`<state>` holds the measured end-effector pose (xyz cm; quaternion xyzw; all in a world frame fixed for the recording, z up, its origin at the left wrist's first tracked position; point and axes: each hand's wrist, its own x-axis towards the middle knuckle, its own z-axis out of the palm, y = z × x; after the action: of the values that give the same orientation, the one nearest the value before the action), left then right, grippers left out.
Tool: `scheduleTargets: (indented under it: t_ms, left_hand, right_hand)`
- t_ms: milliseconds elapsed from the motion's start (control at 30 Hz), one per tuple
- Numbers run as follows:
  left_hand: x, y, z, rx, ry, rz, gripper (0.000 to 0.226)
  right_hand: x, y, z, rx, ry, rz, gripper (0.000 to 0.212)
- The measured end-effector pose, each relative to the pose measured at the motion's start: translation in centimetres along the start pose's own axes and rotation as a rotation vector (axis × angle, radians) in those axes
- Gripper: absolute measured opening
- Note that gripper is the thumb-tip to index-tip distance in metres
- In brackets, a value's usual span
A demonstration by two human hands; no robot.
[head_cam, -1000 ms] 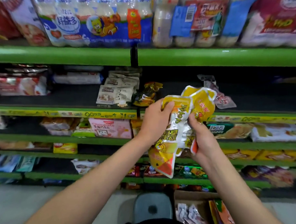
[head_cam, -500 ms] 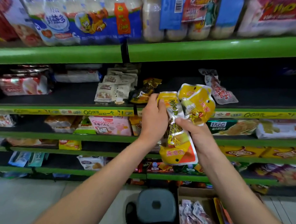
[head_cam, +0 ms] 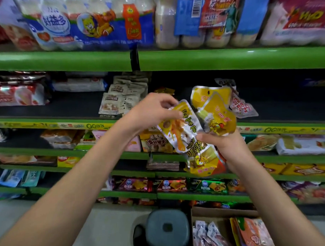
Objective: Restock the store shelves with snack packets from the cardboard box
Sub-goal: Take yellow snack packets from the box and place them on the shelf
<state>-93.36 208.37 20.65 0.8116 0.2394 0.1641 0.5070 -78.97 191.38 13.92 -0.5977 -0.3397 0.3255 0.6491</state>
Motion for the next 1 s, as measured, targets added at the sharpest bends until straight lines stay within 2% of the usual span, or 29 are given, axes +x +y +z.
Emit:
scheduleTargets:
  t_ms: [67,100,167,233,300,367,467,567,600,667,733,800,867,933,1000]
  left_hand:
    - [0.1,0.2,0.1,0.164,-0.158,-0.065,0.016]
    - [0.0,0.1,0.1,0.164,-0.191,-0.093,0.019]
    - [-0.1,-0.1,-0.1,0.072,-0.239,-0.131,0.024]
    - [-0.7,-0.5,-0.2,-0.093,-0.313,-0.202,0.011]
    - [-1.4,-1.3,0.0,-0.226,-0.408,-0.27,0.034]
    - [-2.4,-1.8,0.6,-0.276,-0.468,-0.292,0.022]
    - [-3.1,-2.3,1.7,-0.314,-0.449,-0.308,0.01]
    - [-3.4,-2.8,2.1,-0.363,-0.375,-0.334,0.013]
    - [-3.6,-3.0,2.0,-0.388,-0.359,-0.35,0.015]
    - [-4.1,-3.5,1.5,-0.465,-0.307,-0.393,0.018]
    - [-4.4,-4.0,1.1,-0.549,-0.175,-0.46,0.013]
    - [-4.5,-4.3,1.5,-0.667,0.014,-0.502,0.01]
    - [-4.6,-4.2,2.9,-0.822,0.141,-0.48,0.013]
    - [-4.7,-3.9,4.8,-0.963,0.137,-0.445,0.013]
    - [-5.1,-3.5,6.3,-1.082,0.016,-0.422,0.018]
  right_hand:
    - [0.0,-0.3,0.4,-0.022,-0.055,-0.017,0.038]
    - [0.0,-0.2,0.5,-0.024,-0.068,-0.025,0.038]
    - [-0.4,-0.2,0.7,0.003,-0.072,-0.027,0.037]
    - [-0.9,-0.1,0.7,0.034,-0.088,-0.036,0.039]
    - [-1.4,0.0,0.7,0.064,-0.1,-0.029,0.035]
    - [-1.9,0.1,0.6,0.045,-0.067,0.029,0.033]
    - [-2.4,0.2,0.2,-0.005,-0.014,0.109,0.054]
    - [-2.5,-0.4,-0.4,-0.046,0.067,0.073,0.048]
    - [-2.5,-0.6,-0.8,-0.063,0.102,0.02,0.04]
    - [-2.6,-0.9,-1.8,-0.154,0.118,-0.148,0.009]
    - [-3.0,-1.2,-2.8,-0.332,0.11,-0.292,0.011]
    - [-3.2,-1.1,-3.5,-0.51,0.088,-0.45,0.031]
    - [-2.9,-0.5,-3.6,-0.708,0.068,-0.69,0.051]
    - [-2.4,0.1,-2.7,-0.931,0.063,-0.923,0.057]
    - [-2.0,0.5,-1.7,-1.094,0.025,-1.05,0.061]
